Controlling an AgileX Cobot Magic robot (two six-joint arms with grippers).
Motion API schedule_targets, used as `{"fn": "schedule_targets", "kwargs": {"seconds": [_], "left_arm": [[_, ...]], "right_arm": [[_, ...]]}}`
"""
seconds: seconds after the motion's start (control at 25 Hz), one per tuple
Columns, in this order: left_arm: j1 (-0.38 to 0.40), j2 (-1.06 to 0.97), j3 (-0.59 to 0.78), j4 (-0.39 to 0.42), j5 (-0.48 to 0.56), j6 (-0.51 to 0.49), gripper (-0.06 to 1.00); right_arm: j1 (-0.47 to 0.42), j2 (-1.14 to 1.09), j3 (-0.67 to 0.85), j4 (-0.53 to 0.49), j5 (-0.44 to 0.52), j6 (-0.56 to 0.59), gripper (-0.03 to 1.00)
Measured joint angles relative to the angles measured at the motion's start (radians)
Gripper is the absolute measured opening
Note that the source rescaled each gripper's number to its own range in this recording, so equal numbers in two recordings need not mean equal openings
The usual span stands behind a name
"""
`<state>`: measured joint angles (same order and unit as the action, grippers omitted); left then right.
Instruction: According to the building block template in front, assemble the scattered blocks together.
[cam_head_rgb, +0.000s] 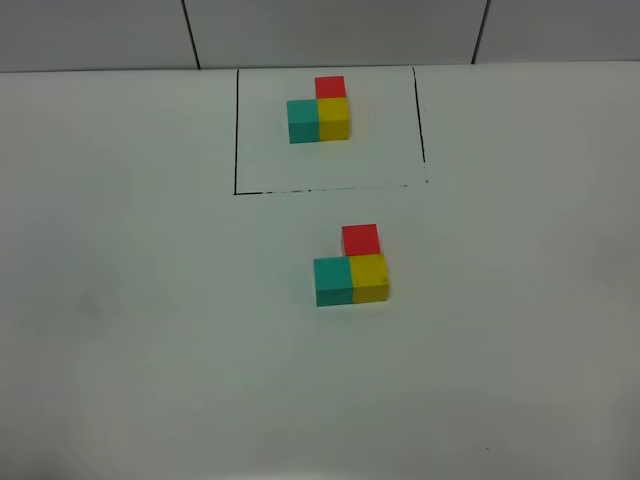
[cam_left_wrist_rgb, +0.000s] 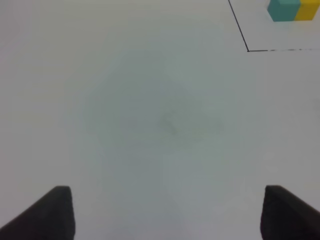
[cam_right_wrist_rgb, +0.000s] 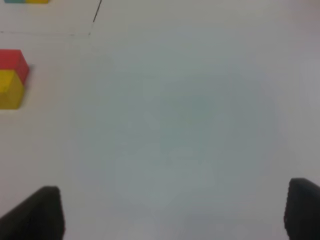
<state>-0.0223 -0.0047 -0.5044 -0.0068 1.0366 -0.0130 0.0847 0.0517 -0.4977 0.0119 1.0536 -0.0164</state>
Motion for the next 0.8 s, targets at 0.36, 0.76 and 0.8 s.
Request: {"fn": "schedule_targets", "kwargs": {"seconds": [0.36,0.76,0.8], "left_arm": [[0.0,0.0,0.0,0.0,0.0,0.0,0.79],[0.0,0.0,0.0,0.0,0.0,0.0,0.79],[0.0,0.0,0.0,0.0,0.0,0.0,0.79]], "right_arm": [[-0.056,0.0,0.0,0.0,0.0,0.0,0.79],[-0.079,0.0,0.0,0.0,0.001,0.0,0.76],[-0.079,0.0,0.0,0.0,0.001,0.0,0.76]]}}
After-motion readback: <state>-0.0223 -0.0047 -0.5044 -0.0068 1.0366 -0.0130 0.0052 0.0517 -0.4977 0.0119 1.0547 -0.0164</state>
